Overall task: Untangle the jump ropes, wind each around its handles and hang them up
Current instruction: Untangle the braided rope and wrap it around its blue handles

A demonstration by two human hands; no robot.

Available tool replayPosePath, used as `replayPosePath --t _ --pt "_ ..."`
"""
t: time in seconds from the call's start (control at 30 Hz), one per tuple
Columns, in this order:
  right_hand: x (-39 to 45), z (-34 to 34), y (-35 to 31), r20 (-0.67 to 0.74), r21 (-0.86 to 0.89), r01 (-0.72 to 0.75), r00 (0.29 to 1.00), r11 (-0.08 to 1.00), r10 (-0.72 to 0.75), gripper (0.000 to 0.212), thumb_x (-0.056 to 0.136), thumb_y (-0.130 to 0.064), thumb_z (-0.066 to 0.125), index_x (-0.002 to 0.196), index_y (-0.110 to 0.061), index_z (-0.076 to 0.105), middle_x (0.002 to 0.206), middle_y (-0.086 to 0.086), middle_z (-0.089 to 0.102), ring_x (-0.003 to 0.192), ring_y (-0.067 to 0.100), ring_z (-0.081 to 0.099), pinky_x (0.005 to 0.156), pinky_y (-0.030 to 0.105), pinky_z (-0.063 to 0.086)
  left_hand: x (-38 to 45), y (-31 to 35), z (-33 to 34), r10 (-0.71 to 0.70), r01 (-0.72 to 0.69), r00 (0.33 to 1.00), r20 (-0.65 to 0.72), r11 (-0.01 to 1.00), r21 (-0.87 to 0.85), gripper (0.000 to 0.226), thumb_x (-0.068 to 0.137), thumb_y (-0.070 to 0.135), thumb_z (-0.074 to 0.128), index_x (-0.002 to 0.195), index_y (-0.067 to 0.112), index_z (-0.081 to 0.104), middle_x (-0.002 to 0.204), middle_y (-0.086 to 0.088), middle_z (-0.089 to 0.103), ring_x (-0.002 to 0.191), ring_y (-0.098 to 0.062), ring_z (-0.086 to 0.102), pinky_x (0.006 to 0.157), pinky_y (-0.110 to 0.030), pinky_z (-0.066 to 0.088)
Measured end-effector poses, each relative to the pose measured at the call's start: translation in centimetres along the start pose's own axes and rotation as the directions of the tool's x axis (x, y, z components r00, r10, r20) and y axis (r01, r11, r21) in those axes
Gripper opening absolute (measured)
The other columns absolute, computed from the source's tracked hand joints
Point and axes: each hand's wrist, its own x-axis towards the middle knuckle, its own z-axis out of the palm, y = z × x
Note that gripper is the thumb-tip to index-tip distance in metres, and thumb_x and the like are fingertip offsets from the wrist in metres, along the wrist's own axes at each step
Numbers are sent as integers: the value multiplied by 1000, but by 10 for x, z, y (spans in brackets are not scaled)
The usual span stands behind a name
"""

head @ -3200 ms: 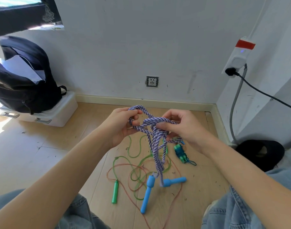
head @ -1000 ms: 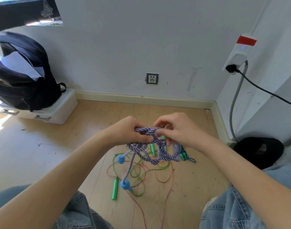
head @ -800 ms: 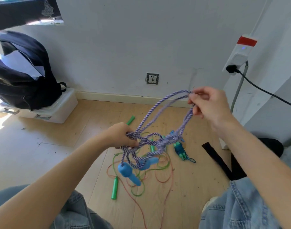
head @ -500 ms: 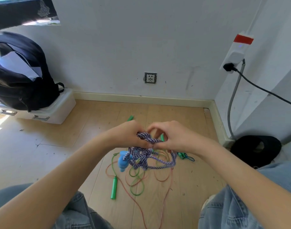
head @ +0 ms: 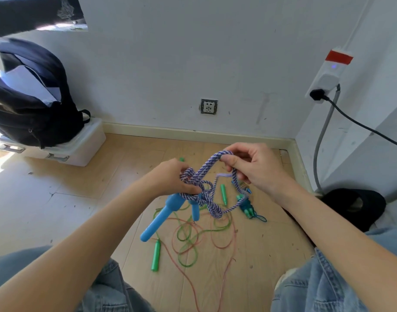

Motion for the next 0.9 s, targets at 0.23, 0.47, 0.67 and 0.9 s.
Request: replayPosePath --t 0.23,0.47,0.67,0.9 --pt "3 -6 7 -250 201 -76 960 977 126 14 89 -11 57 79 -16 65 53 -9 56 38 2 39 36 13 30 -10 2 -3 78 -35 989 123 948 -316 21 70 43 75 86 33 64 92 8 68 86 -6 62 79 -24 49" --pt "4 -26 19 -283 -54 -279 925 959 253 15 91 -8 54 99 -1 64 78 2 64 41 1 43 35 13 33 -16 3 -15 -70 60 997 12 752 -657 20 80 31 69 96 20 63 87 0 66 69 -11 59 58 -23 50" --pt "-4 4 15 238 -495 -30 956 869 169 60 79 -32 69 132 -30 41 131 -11 49 67 -15 49 72 16 46 -16 9 -10 -36 44 999 26 891 -452 23 78 37 70 87 16 64 79 -3 64 60 -11 52 56 -22 45" --pt "-1 5 9 220 -718 66 966 693 137 16 88 -24 60 97 -12 67 90 2 67 68 7 58 60 19 45 -17 15 -4 2 37 997 78 863 -504 52 87 55 45 92 6 63 75 -3 53 57 -12 47 56 -22 44"
